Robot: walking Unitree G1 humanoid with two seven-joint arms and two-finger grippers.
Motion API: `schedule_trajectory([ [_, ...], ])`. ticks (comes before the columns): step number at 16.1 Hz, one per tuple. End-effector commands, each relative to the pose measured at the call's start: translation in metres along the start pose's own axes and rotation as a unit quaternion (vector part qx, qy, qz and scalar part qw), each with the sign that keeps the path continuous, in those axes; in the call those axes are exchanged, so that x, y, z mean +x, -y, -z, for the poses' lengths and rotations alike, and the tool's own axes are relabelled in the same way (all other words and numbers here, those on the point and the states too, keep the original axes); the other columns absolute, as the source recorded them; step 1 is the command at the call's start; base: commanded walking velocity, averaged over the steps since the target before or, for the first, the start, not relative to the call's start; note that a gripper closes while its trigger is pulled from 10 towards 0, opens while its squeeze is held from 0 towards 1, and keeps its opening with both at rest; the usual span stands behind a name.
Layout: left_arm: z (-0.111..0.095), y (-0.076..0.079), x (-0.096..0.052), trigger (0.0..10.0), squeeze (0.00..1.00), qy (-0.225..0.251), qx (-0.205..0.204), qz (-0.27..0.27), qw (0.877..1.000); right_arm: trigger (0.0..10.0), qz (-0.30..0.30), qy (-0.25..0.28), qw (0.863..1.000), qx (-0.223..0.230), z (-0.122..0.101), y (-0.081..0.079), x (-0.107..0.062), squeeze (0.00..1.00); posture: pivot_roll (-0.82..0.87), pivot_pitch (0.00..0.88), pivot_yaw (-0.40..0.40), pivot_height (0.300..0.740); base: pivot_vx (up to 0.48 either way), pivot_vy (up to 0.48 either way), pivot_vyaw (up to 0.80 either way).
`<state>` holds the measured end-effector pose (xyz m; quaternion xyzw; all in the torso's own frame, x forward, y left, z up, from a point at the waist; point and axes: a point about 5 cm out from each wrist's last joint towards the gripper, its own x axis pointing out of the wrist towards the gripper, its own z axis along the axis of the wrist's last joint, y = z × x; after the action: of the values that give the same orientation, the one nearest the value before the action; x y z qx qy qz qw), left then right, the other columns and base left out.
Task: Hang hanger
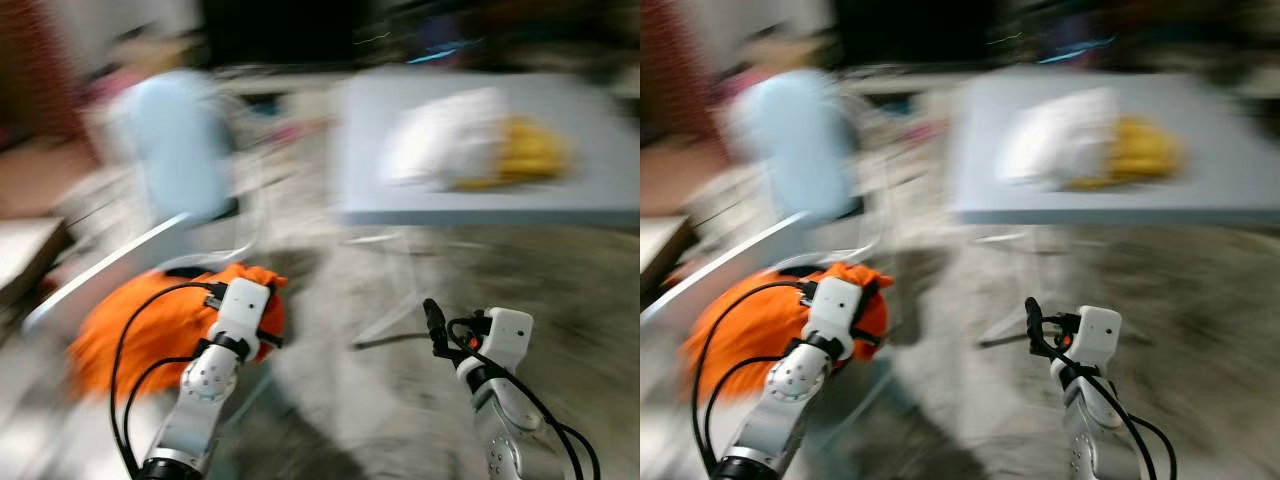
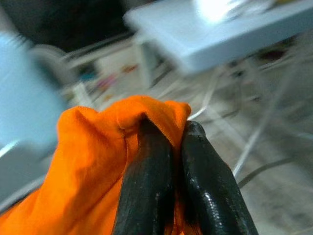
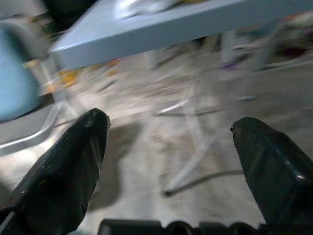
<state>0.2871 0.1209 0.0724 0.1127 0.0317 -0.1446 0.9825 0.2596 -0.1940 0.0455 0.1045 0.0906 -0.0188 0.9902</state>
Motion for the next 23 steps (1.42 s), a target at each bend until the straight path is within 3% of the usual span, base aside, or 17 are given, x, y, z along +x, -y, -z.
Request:
schedule_trajectory([
  [1,-0.011,0.005,0.003,10.0,0.0,0.028,-0.013,0.012,0.999,10.0,0.001,0.008,1.0,-0.006,-0.007,0.002,0.003,0.0,-0.09,0.0,0.049,0.74,0.386,0.0,0.0],
  [8,-0.012,0.002,0.001,10.0,0.0,0.033,-0.026,0.01,0.999,10.0,-0.007,0.005,1.0,-0.012,-0.007,-0.003,0.005,0.0,-0.07,0.0,0.04,0.74,0.388,0.281,0.0],
  [15,-0.01,0.009,-0.002,10.0,0.0,0.036,-0.037,0.021,0.998,10.0,-0.015,-0.002,1.0,-0.025,-0.008,-0.004,0.01,0.0,-0.04,0.0,0.007,0.74,0.0,0.0,0.0],
  [23,-0.005,0.0,-0.012,10.0,0.0,0.029,-0.06,-0.025,0.998,10.0,-0.039,-0.017,0.998,-0.041,-0.01,-0.011,0.024,0.0,0.01,0.0,-0.044,0.74,0.0,0.0,-0.06],
])
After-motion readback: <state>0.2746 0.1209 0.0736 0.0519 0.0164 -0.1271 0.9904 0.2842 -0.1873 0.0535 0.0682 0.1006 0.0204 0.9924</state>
